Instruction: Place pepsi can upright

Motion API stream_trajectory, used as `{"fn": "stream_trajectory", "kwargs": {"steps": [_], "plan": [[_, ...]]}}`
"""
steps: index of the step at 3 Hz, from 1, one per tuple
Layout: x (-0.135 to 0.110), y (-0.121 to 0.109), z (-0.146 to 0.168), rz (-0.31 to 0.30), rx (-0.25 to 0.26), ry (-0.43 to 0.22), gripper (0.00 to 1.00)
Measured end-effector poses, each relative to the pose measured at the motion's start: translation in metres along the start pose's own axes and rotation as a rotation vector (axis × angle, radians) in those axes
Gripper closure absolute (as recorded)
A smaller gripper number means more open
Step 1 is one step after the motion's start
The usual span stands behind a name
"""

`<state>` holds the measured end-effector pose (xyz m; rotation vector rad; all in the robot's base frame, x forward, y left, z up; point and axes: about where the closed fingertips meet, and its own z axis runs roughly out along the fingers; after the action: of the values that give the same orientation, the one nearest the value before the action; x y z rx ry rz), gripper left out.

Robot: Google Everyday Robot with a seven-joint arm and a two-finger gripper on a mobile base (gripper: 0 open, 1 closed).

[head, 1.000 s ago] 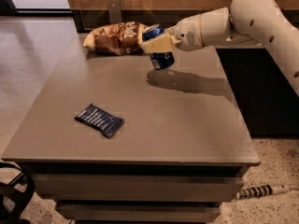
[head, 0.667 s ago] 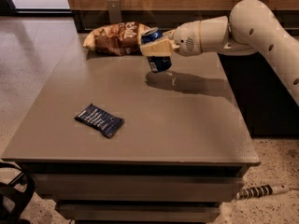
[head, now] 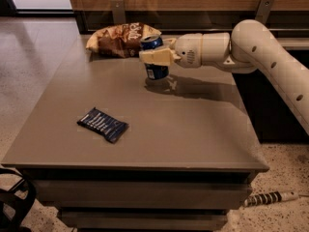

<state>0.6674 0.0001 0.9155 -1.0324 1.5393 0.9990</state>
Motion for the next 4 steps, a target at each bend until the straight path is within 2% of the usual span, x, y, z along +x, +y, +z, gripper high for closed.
{"fn": "stream_trajectory", "kwargs": {"steps": [2, 4], "plan": [[0.015, 0.011, 0.02, 0.028, 0.039, -0.023, 1.0], [0.025, 0.018, 0.029, 0.0, 0.032, -0.085, 1.0]]}}
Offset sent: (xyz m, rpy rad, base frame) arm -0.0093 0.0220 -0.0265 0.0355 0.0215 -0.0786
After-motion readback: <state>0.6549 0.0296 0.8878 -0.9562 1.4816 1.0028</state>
